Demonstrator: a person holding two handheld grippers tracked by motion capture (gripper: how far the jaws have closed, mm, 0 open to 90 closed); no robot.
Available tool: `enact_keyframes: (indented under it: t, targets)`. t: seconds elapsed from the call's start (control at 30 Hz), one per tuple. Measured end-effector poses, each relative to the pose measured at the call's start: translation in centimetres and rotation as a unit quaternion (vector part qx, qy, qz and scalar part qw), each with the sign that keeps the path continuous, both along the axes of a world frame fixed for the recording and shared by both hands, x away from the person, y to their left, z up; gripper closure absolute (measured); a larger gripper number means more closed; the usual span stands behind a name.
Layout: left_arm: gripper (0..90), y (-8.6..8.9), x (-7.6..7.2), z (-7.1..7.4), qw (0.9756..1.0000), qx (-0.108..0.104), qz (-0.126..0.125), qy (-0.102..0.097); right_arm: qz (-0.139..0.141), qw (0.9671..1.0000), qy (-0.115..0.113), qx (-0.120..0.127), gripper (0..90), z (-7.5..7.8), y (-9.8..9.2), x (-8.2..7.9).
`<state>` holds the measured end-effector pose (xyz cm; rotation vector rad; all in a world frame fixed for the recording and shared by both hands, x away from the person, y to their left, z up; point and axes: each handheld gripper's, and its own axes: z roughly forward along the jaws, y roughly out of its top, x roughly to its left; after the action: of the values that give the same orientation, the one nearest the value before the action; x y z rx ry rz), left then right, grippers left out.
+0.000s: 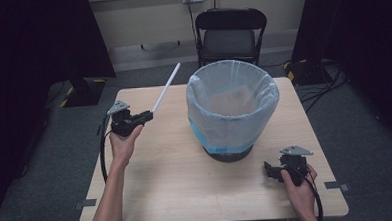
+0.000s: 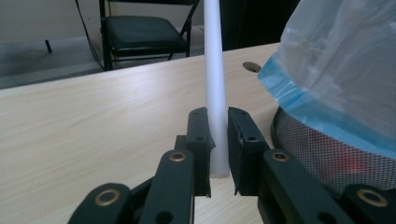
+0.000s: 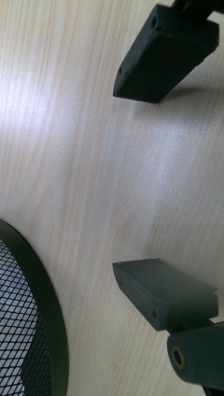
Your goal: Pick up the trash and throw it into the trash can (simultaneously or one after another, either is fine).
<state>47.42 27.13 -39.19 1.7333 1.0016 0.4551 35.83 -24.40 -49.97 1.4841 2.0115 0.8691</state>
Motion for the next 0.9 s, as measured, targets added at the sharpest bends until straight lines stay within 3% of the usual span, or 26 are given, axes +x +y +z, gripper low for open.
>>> enact_keyframes:
  t: [0.47,0.73,0.9]
  targets:
    - [80.1,-0.2,-0.4,2.6,0.9994,-0.006,-0.012,-0.033,0.0,1.0,0.0,0.0,12.9,0.0,0.0,0.0]
    - [80.1,-0.3,-0.5,3.6,0.9987,-0.02,-0.017,-0.042,0.0,1.0,0.0,0.0,12.9,0.0,0.0,0.0]
    - [80.1,-0.8,-0.8,4.6,0.9979,-0.014,-0.027,-0.057,0.0,1.0,0.0,0.0,12.9,0.0,0.0,0.0]
